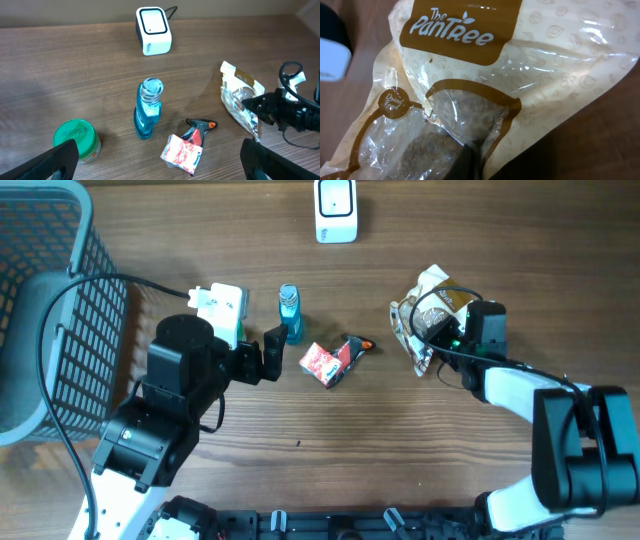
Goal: Scan the item barcode
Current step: 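Hold the bag up with the right gripper and turn it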
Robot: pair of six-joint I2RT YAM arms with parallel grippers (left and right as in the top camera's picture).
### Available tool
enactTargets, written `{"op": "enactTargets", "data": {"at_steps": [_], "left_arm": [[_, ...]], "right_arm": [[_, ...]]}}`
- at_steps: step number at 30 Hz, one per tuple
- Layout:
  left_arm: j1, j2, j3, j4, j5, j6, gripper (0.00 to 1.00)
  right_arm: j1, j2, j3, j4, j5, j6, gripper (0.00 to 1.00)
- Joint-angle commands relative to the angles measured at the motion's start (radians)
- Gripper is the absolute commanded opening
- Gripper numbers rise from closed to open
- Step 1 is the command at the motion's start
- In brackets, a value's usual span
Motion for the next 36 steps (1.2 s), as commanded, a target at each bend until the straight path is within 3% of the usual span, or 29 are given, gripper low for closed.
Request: {"op": "enactTargets", "data": {"at_steps": [1, 9, 16, 25, 36], "left_arm": [[-0.006, 0.022, -0.005, 0.005, -0.004, -0.021, 1.00], [-0.012, 0.077, -0.005, 0.050, 0.208, -0.020, 1.00], [-0.130, 0.141, -0.005, 0.056, 0.394, -0.020, 1.00], [-0.224, 0.334, -0.005, 0.088, 0.404, -0.050, 1.00], [-0.224, 0.354, -0.005, 0.126, 0.399, -0.050, 1.00]], "right_arm": [[0.007, -0.045, -0.050, -0.077, -0.003, -0.092, 0.05], [0.008, -0.195, -0.050, -0.235, -0.031, -0.166, 0.05], [0.009, -0.213, -0.050, -0.255, -0.095, -0.265, 0.05], [0.009, -0.239, -0.050, -0.259, -0.185, -0.347, 0.04], [0.009, -0.420, -0.050, -0.270, -0.365, -0.393, 0.04]]}}
